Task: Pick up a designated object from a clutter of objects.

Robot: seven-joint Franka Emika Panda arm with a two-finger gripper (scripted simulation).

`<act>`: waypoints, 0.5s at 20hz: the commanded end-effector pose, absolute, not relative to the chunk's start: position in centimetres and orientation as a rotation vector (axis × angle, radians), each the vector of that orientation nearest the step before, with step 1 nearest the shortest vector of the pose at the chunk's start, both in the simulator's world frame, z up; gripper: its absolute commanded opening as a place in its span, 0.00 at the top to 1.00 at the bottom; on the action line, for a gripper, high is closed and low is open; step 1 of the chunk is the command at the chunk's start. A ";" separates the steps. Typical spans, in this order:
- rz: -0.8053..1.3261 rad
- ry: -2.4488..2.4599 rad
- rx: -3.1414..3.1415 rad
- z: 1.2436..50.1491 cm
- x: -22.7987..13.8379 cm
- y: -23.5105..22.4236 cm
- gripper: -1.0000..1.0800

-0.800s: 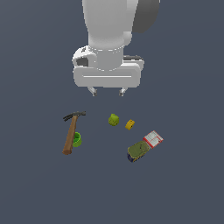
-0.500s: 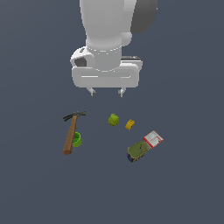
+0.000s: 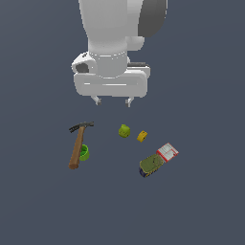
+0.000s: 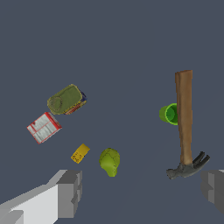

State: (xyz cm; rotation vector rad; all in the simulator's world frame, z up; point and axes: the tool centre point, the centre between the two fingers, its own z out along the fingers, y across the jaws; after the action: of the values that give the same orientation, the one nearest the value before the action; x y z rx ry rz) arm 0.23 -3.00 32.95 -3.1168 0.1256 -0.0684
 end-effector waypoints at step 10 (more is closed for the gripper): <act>-0.055 0.251 -3.100 29.3 0.5 -0.8 0.04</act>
State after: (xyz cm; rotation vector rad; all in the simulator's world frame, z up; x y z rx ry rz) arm 0.48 -1.24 30.05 -3.1037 0.2256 -0.0585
